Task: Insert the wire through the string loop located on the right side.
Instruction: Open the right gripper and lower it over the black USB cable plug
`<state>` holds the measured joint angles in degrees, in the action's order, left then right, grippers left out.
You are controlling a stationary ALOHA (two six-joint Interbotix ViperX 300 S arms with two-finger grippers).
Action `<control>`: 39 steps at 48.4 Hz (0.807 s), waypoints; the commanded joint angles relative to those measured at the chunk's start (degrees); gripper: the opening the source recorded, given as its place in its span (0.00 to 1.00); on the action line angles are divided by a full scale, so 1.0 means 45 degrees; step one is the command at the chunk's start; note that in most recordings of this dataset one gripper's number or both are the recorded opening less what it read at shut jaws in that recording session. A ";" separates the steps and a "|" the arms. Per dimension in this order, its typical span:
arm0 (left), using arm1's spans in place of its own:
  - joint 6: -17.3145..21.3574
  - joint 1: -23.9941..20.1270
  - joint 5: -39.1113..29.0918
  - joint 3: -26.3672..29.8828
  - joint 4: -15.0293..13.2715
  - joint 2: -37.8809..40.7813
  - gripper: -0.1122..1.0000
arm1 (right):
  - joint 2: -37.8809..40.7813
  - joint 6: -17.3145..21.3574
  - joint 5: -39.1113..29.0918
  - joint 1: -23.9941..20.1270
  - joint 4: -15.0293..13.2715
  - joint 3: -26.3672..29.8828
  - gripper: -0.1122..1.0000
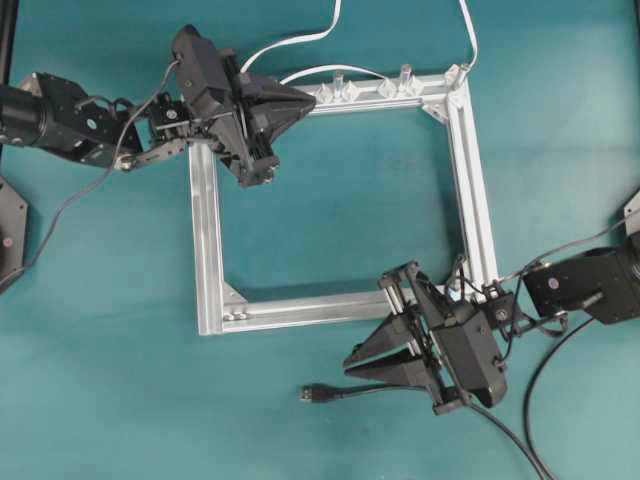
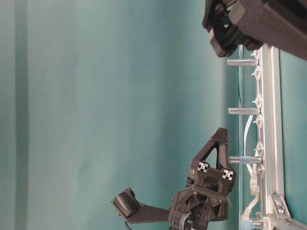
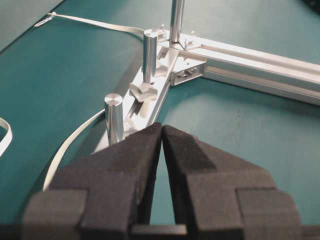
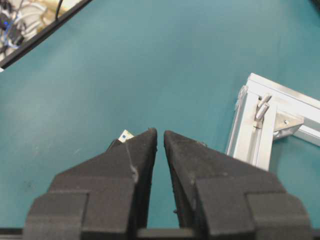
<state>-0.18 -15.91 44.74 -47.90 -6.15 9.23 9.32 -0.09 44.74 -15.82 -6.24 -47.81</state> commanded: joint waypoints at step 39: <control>-0.0176 0.0195 -0.3691 0.0410 0.0469 -0.2480 0.71 | -0.0273 0.0977 -0.0879 -0.0605 0.2363 0.0820 0.78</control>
<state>-0.62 -15.21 28.56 -46.32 -4.22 -0.26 9.23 4.48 40.61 -18.02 2.64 -44.91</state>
